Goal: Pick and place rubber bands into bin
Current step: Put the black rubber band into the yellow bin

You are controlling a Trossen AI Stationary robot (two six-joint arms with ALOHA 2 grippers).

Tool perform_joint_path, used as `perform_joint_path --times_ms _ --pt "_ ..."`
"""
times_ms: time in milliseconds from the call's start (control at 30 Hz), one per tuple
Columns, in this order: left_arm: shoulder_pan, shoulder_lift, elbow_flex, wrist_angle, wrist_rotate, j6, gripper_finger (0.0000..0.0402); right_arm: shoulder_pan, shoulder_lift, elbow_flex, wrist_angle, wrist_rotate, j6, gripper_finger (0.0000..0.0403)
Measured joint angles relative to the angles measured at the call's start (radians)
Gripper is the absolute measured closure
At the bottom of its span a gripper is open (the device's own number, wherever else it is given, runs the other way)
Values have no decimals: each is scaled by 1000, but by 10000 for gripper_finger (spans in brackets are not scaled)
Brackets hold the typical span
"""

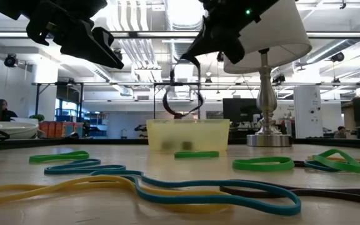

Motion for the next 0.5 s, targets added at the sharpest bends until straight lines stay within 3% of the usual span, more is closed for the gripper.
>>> perform_joint_path --times_ms 500 --pt "-1 0 0 0 0 0 269 -179 0 0 1 -3 4 394"
